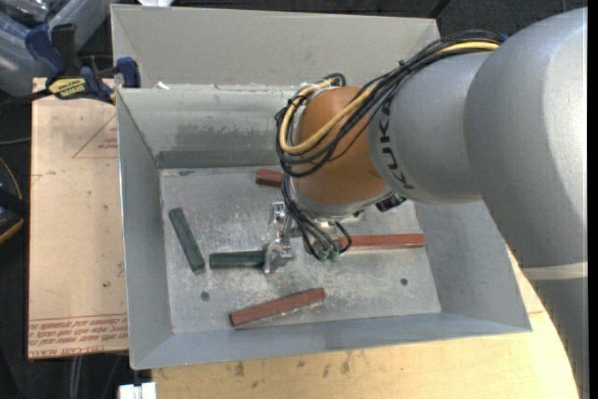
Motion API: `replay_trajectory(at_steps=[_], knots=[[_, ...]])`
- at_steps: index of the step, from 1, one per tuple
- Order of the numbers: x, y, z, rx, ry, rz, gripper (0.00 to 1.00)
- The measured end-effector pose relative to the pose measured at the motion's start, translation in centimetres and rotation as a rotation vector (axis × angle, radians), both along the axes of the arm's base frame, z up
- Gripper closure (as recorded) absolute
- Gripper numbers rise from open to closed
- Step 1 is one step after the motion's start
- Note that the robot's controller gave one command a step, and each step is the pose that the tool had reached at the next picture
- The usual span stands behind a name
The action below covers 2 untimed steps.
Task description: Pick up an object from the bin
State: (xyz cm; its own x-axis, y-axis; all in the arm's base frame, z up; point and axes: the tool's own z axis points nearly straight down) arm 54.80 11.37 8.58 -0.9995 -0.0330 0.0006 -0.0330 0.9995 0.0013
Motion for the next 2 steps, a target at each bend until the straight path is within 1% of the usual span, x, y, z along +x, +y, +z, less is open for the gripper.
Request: replay_trajectory(at_steps=[1,2], knots=[[0.0,0.0,0.0,0.000,0.000,-0.001,1.00],[1.6,0.5,12.3,0.000,-0.003,0.089,1.00]])
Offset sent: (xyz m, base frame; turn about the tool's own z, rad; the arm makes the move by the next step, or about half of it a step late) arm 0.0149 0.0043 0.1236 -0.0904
